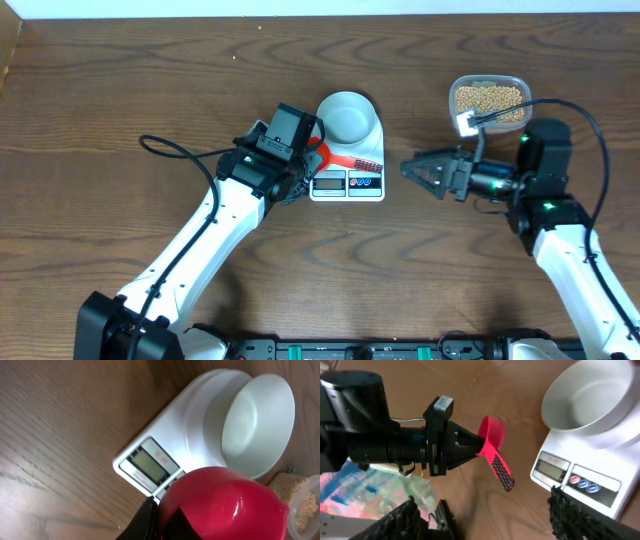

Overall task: Scoop item into bowl and weigh 50g on scale
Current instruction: 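Move the right gripper to the scoop and grasp its handle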

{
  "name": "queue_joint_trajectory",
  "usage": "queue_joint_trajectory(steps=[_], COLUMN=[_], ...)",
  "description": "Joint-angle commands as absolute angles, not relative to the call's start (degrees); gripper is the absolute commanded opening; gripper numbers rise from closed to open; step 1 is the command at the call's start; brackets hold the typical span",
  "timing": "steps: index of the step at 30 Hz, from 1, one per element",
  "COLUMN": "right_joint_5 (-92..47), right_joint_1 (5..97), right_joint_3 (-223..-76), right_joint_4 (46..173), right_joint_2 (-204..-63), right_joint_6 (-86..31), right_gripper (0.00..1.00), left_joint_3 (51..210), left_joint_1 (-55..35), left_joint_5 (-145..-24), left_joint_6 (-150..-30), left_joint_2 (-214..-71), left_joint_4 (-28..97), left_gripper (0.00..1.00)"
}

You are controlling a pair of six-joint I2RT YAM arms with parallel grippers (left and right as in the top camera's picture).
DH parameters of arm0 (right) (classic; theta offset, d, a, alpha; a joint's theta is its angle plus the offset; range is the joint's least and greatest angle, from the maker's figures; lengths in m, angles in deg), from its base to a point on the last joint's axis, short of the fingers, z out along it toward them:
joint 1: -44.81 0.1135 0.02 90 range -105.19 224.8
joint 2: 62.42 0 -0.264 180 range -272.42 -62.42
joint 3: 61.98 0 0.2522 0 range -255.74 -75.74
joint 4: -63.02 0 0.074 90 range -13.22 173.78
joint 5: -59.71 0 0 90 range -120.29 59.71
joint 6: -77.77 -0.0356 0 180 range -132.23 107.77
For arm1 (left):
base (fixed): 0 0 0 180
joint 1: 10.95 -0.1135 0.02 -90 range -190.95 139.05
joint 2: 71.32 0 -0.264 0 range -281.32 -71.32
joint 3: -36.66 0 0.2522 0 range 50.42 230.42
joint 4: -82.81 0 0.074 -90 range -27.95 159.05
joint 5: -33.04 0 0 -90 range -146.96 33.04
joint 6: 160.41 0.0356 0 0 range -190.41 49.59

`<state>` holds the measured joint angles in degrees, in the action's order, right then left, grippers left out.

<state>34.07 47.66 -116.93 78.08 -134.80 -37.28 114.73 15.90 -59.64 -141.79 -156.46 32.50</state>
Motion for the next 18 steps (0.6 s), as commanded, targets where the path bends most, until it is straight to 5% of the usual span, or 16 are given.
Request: queue_joint_trajectory(steps=[1, 12, 18], right_joint_5=[28.6, 18.8, 18.4], right_joint_1=[52.1, 58.7, 58.9], right_joint_3=[-118.1, -118.1, -118.1], right_joint_4=[77.9, 77.8, 77.7], right_joint_2=[-134.9, -134.9, -135.1], right_joint_6=[-40.0, -40.1, -40.2], right_gripper=[0.8, 0.68, 0.51], left_joint_3=[114.8, 114.8, 114.8], left_joint_1=[16.1, 16.1, 17.0], left_joint_5=[-64.1, -69.0, -70.1], left_joint_6=[-144.5, -144.7, -144.7], left_joint_2=[-156.8, -156.8, -156.8], left_joint_4=[32.5, 32.5, 32.5], left_gripper=[0.07, 0.07, 0.07])
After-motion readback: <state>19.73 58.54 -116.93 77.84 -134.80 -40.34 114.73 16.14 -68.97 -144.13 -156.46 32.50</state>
